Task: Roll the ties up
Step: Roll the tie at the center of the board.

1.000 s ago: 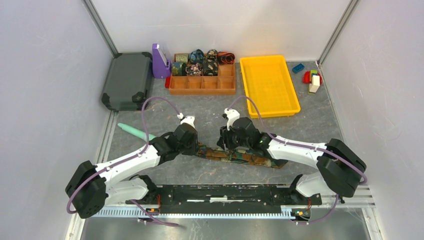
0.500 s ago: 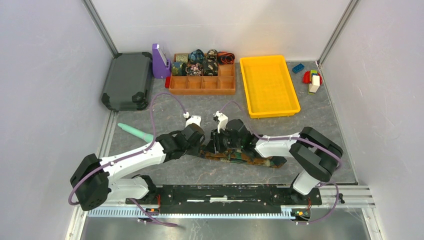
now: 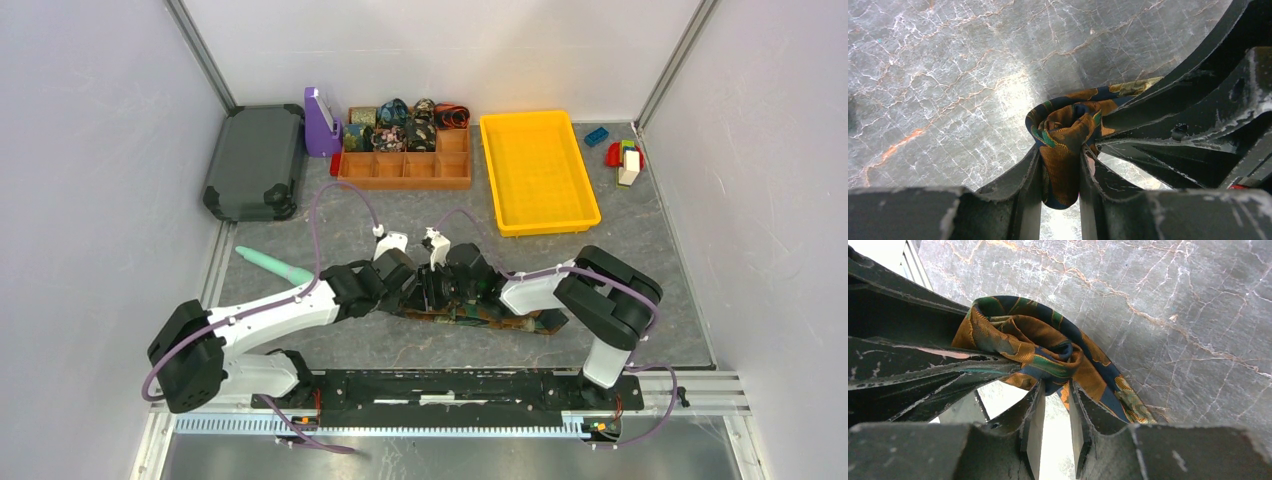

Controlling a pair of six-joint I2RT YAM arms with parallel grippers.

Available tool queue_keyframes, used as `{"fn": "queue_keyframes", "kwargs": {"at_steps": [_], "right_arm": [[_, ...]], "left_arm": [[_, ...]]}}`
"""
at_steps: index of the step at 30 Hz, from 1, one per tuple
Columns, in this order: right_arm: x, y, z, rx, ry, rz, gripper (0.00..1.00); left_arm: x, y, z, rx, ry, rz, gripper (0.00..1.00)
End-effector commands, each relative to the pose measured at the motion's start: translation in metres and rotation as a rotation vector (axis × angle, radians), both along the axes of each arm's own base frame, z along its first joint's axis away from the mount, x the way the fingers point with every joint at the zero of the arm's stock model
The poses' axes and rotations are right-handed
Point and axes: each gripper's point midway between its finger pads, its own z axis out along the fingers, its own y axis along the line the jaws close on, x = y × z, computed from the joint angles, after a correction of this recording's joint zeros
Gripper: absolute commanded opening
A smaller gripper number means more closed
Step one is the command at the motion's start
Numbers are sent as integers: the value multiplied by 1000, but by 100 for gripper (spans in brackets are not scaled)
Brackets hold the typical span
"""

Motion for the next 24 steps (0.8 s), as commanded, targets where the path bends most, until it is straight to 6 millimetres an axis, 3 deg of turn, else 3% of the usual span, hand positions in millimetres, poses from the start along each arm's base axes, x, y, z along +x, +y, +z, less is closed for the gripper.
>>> {"fn": "queue_keyframes", "kwargs": {"at_steps": [1, 6, 17, 24], "right_arm": [[5, 1, 12, -1, -60, 5, 31], [8, -22, 22, -56, -112, -33, 33], [34, -109, 23, -239, -160, -269, 38], [46, -150, 28, -290, -181, -375, 40]], "left_arm": [[15, -4, 18, 37, -70, 7, 33], [18, 1, 15, 124, -83, 15, 33], [18, 6, 7, 288, -108, 50, 32], [17, 1, 5, 402, -121, 35, 30]]}}
